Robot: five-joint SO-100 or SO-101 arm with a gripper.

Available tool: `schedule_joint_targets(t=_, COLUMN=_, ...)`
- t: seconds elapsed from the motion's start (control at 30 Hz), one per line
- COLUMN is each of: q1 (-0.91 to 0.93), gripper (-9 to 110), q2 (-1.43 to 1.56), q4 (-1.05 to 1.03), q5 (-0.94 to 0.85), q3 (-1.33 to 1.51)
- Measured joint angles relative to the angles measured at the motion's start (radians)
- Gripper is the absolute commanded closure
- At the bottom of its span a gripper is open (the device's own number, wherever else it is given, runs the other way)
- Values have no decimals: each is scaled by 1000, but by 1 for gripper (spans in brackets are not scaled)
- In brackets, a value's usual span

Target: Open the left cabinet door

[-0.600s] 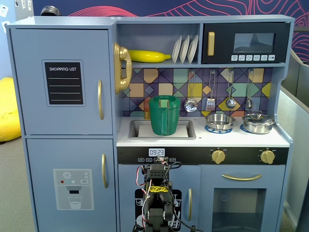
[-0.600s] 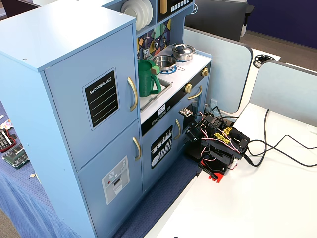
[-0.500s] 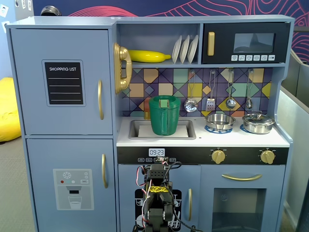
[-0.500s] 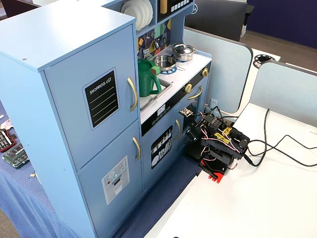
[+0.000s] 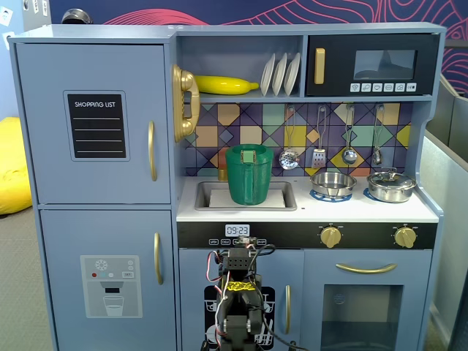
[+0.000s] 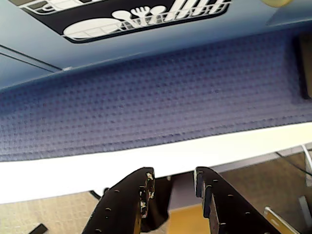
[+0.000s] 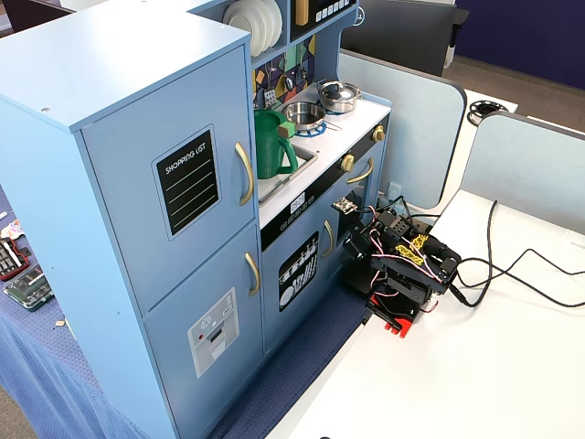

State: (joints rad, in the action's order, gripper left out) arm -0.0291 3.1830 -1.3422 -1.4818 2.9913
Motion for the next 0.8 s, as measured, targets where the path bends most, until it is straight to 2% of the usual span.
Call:
schedule_joint_targets(t=0.1, q1=-117, gripper=101, q2=-5, q4=55, q5=15, q3=0)
schedule_joint_targets(t=0.23, q1=-252, gripper=101, q2=-5, q4=295, q5=-63, q3=-32)
schedule_joint_targets(t=0.37, q1=-408, gripper=96, q2=-55, q4=595, q5=-175, q3=-129)
schedule_joint_targets(t=0.47, q1=-509, gripper=89, q2=-143, q4=729, q5=-212, q3=-265)
schedule_joint_targets(t=0.8, q1=-571, gripper=86, q2=-549, q4=1065, q5=-206, q3=-698)
